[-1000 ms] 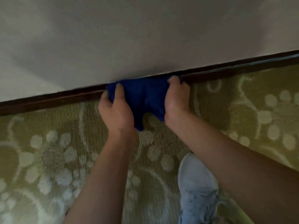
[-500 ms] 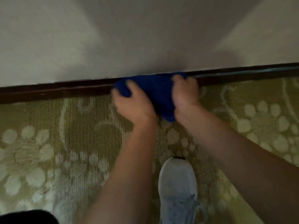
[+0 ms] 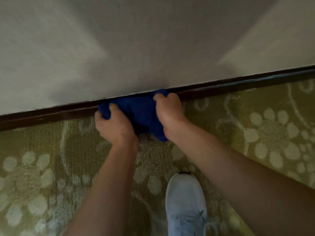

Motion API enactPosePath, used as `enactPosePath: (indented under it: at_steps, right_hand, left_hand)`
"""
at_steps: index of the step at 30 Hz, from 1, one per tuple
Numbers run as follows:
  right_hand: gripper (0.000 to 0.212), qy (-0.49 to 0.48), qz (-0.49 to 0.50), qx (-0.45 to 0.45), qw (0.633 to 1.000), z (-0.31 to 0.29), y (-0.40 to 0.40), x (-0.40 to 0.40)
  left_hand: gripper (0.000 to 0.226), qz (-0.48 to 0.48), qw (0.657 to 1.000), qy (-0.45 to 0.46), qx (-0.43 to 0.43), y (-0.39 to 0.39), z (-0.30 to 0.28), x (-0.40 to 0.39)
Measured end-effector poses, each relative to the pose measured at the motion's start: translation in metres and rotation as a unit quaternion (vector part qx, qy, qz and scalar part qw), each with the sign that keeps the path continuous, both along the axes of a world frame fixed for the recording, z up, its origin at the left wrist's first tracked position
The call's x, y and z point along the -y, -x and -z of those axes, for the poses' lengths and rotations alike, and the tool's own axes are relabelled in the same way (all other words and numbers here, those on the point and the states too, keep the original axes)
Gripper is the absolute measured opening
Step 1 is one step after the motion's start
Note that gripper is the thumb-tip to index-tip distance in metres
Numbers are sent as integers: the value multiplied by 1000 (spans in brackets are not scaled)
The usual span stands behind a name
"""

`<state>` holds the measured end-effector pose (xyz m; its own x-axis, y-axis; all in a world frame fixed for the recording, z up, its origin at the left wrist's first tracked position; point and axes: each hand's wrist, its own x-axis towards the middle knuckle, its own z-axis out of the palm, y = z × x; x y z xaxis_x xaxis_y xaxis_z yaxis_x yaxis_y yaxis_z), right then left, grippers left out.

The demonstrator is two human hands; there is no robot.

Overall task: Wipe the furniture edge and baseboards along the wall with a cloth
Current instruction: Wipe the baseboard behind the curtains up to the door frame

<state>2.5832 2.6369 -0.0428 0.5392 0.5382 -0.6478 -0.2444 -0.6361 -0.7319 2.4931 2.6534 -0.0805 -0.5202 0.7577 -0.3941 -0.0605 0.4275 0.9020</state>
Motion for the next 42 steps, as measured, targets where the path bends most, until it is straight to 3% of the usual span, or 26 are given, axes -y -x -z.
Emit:
enactPosePath:
  at_steps: [4,6,10,15,18,21,24,28,30,32,35,39,42]
  right_hand:
    - [18,-33,145,0,989,-3,-39,11]
    - [29,-19,172,23,985,1,-40,8]
    - [37,-8,106,36,994,8,8,-6]
    - [23,-30,46,-134,989,3,28,-2]
    - [8,-47,82,-104,990,0,-16,7]
    - [18,-33,194,-32,980,2,-79,19]
    - [20,-27,249,-6,968,9,-109,19]
    - [46,15,142,24,989,18,-52,2]
    - [41,10,54,0,999,15,-18,-3]
    - [36,20,-25,-35,999,10,-6,-2]
    - [31,9,-36,-32,999,6,-33,5]
    - [14,-19,131,-15,991,6,-98,21]
    - [26,-4,169,7,986,16,-110,16]
  left_hand:
    - [34,97,993,48,44,-31,-7,12]
    - [29,122,988,66,65,-33,-9,14]
    - [5,7,998,41,49,-4,-10,5]
    - [9,-72,995,39,55,11,0,-14]
    - [17,5,997,70,19,-21,-6,4]
    - [5,182,963,120,157,-59,-15,18]
    - [8,182,945,167,214,-72,-26,19]
    - [14,-1,980,93,173,-41,-21,11]
    - [17,-71,989,32,129,-20,-13,3]
    - [15,-78,993,11,86,-10,-6,-2]
    - [9,17,998,38,48,-20,2,7]
    - [13,213,954,104,181,-55,-8,22]
    - [20,209,939,132,239,-63,-18,24]
